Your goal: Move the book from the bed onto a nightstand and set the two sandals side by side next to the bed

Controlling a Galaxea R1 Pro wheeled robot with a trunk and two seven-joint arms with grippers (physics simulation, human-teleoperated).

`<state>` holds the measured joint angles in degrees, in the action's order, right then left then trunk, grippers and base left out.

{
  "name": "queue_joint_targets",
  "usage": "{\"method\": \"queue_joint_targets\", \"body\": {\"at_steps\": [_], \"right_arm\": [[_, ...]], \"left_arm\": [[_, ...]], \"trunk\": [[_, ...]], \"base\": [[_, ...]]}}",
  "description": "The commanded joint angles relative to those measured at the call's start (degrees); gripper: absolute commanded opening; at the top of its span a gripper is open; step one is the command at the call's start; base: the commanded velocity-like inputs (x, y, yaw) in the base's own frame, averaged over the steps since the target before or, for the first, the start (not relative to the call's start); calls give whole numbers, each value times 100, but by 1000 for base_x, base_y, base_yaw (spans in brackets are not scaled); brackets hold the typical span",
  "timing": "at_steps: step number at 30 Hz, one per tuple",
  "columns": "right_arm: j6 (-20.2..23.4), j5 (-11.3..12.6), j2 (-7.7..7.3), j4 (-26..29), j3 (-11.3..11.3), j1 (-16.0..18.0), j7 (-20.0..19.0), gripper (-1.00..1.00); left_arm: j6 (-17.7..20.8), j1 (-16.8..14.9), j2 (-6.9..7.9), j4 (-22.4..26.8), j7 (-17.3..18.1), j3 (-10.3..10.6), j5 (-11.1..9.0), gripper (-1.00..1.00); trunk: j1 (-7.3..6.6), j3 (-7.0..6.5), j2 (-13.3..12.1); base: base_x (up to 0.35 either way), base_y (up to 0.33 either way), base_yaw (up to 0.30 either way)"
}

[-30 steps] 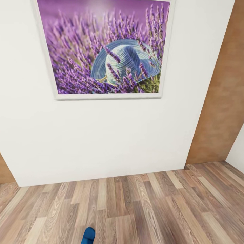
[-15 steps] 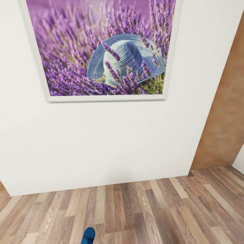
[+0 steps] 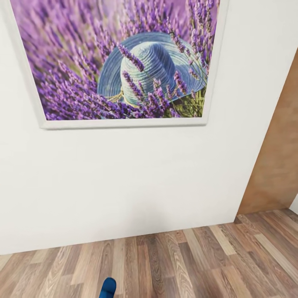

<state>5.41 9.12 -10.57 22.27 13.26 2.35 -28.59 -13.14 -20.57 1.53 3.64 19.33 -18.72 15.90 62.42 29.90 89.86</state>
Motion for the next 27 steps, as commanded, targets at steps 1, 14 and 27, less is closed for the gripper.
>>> {"method": "queue_joint_targets", "body": {"at_steps": [1, 14, 27], "right_arm": [[57, 56, 2, 5, 28, 2, -32, 100], [57, 57, 2, 6, 28, 2, -32, 100], [57, 59, 2, 6, 28, 2, -41, 100]], "left_arm": [[-22, -4, 2, -3, 18, -52, 54, -100], [-22, -5, 5, -3, 18, -52, 54, -100], [-23, -2, 4, -3, 18, -51, 53, -100]], "trunk": [[3, 6, 3], [3, 6, 3], [3, 6, 3]], "base": [[332, 0, -2], [332, 0, -1], [86, 0, -203]]}}
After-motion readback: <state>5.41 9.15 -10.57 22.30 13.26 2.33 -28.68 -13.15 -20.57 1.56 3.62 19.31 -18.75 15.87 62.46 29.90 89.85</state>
